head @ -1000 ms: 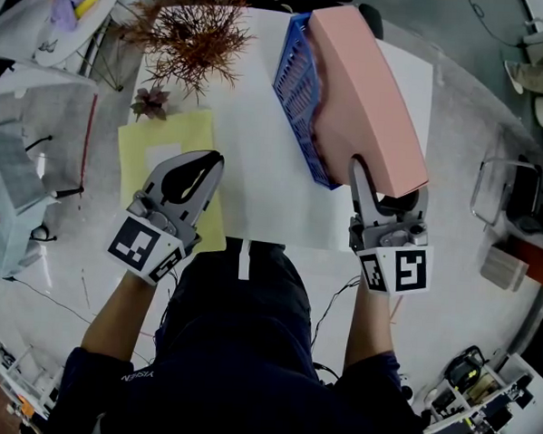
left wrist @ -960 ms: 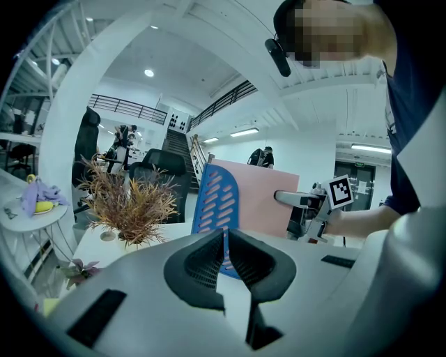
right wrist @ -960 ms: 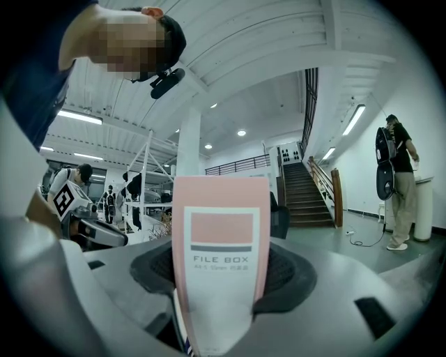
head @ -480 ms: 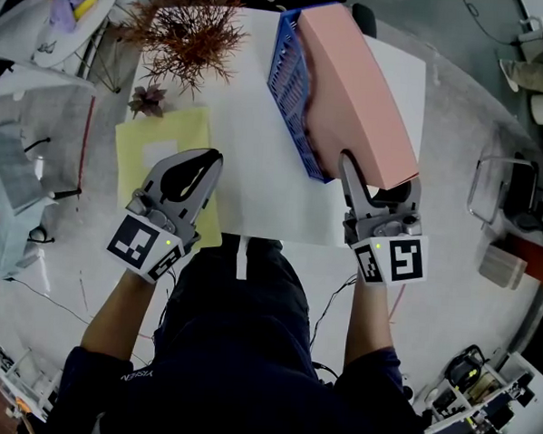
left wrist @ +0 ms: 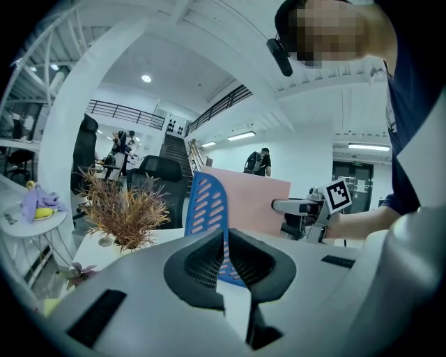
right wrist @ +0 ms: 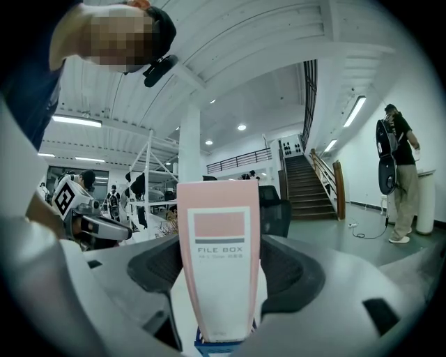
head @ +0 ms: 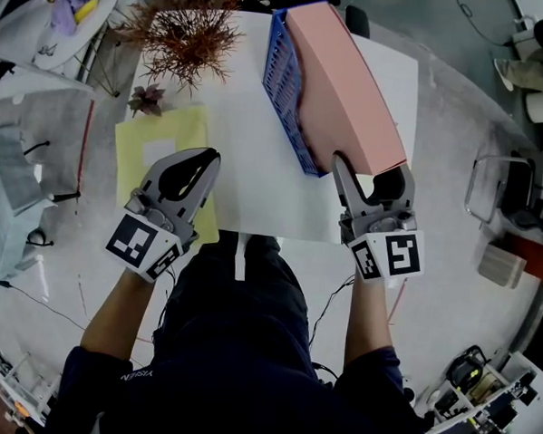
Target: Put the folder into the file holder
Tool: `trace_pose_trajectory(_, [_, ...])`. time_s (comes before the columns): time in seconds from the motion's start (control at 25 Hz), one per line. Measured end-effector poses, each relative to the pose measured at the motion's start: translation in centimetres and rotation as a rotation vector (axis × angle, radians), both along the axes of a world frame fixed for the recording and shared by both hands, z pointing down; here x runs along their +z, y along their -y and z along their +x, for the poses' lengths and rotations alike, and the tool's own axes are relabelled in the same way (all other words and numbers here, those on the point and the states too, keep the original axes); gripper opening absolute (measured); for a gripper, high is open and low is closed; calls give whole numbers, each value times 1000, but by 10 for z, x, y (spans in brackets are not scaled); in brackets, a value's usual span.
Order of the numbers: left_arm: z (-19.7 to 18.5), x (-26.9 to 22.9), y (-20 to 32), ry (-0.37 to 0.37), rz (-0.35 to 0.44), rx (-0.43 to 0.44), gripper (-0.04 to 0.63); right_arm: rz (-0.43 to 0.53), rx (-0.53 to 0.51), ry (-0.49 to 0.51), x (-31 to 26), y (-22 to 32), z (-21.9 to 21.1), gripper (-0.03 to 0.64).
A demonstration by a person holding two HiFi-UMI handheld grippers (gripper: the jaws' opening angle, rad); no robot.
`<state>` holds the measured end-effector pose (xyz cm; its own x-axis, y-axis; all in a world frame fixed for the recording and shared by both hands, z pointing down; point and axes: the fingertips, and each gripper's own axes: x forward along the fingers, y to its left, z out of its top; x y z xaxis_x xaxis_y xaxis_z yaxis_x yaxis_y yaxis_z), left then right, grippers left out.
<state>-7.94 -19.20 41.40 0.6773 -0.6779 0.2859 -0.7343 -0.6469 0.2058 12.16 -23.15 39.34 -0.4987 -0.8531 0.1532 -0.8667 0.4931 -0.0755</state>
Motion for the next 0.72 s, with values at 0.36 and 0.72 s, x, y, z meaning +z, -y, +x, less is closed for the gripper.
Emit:
trace_pose_trajectory(0.36, [6, -9, -4, 6, 24, 19, 44, -9, 16, 13, -1, -15, 6, 341])
trace_pose_trajectory(0.72, [16, -24, -3, 4, 58, 52, 44, -11, 47, 29, -7, -32, 14, 341])
